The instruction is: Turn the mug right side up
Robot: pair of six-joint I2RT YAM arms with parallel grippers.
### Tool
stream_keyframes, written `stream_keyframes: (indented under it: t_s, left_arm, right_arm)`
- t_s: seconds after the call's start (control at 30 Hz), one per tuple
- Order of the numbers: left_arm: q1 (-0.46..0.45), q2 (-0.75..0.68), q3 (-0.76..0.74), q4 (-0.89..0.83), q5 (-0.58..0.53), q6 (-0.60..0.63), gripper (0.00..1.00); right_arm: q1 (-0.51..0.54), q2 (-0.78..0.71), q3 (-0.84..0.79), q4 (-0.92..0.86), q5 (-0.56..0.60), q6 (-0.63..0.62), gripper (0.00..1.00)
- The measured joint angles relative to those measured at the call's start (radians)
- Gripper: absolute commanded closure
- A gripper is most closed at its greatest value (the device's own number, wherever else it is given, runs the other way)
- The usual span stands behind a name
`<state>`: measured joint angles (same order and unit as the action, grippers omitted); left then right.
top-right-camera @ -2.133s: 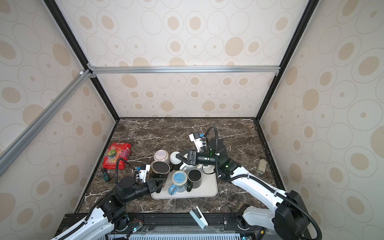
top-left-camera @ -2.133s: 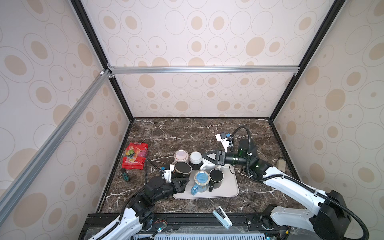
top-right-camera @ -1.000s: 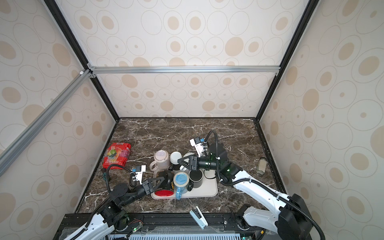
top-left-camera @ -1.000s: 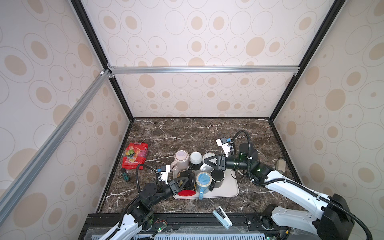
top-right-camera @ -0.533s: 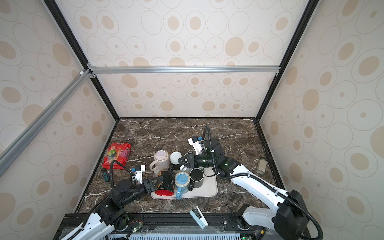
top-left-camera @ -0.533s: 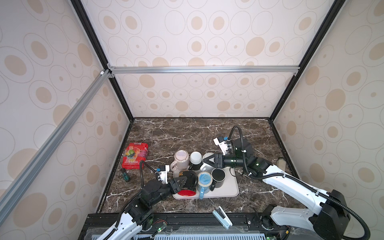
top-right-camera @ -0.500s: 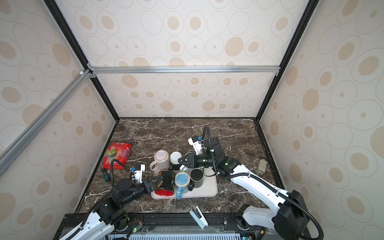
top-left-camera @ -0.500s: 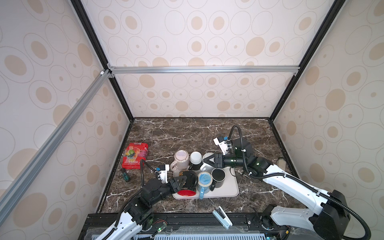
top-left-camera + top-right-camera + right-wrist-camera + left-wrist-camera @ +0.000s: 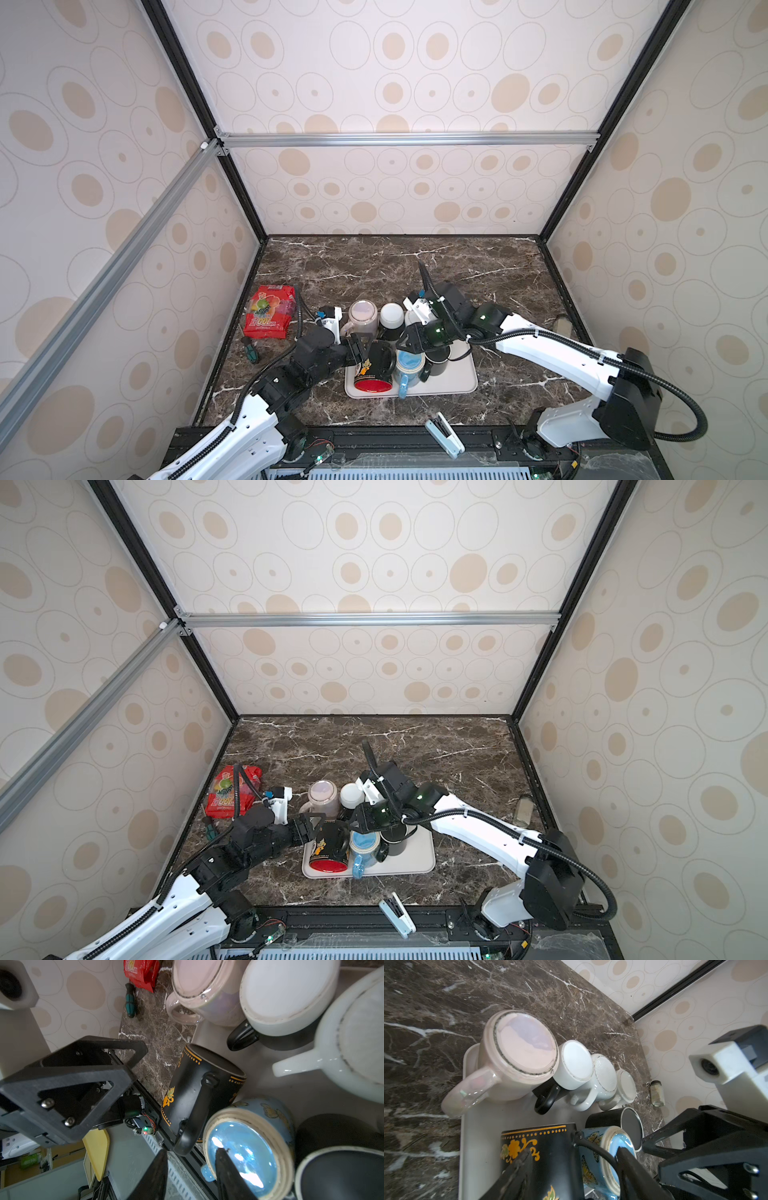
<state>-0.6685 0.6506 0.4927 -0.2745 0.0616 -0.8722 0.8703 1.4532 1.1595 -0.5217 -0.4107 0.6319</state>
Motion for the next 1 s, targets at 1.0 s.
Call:
stream_keyframes:
  t_s: [1.0]
  left_arm:
    - [0.054,-0.114,0.023,-0.133,-0.063,0.085,0.22]
  right_arm:
    - [0.067,0.418,0.429,-0.383,0.004,-0.100,0.63]
